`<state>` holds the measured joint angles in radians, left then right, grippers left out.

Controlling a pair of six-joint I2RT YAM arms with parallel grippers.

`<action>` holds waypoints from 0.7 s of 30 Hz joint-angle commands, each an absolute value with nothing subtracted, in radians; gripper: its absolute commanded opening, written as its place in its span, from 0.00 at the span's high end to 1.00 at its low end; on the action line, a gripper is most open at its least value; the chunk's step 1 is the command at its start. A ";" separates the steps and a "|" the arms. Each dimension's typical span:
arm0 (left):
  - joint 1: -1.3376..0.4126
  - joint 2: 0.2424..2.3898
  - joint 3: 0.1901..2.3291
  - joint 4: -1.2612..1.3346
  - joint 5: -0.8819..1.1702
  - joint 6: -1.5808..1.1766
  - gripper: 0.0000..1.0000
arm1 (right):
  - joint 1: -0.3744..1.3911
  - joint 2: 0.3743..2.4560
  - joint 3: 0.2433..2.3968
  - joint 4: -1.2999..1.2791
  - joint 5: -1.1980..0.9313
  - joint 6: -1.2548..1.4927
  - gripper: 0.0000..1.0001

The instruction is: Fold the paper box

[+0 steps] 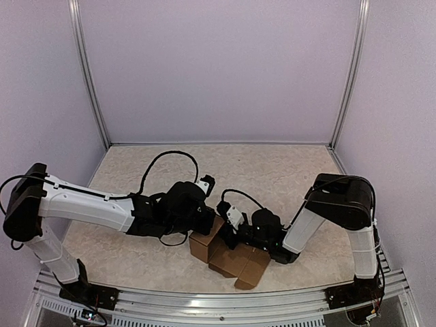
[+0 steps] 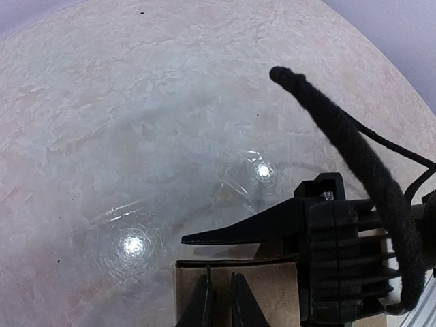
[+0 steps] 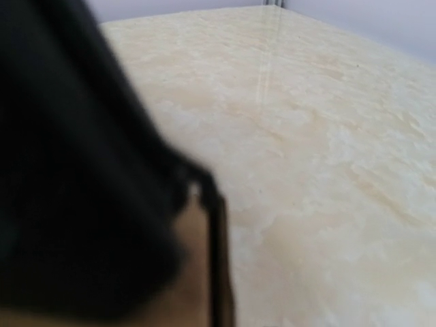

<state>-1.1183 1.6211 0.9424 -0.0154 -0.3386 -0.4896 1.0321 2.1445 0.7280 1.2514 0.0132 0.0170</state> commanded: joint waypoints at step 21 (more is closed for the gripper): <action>-1.085 1.404 0.823 0.015 -0.397 -0.548 0.43 | 1.062 2.105 0.689 1.235 0.032 -0.032 1.00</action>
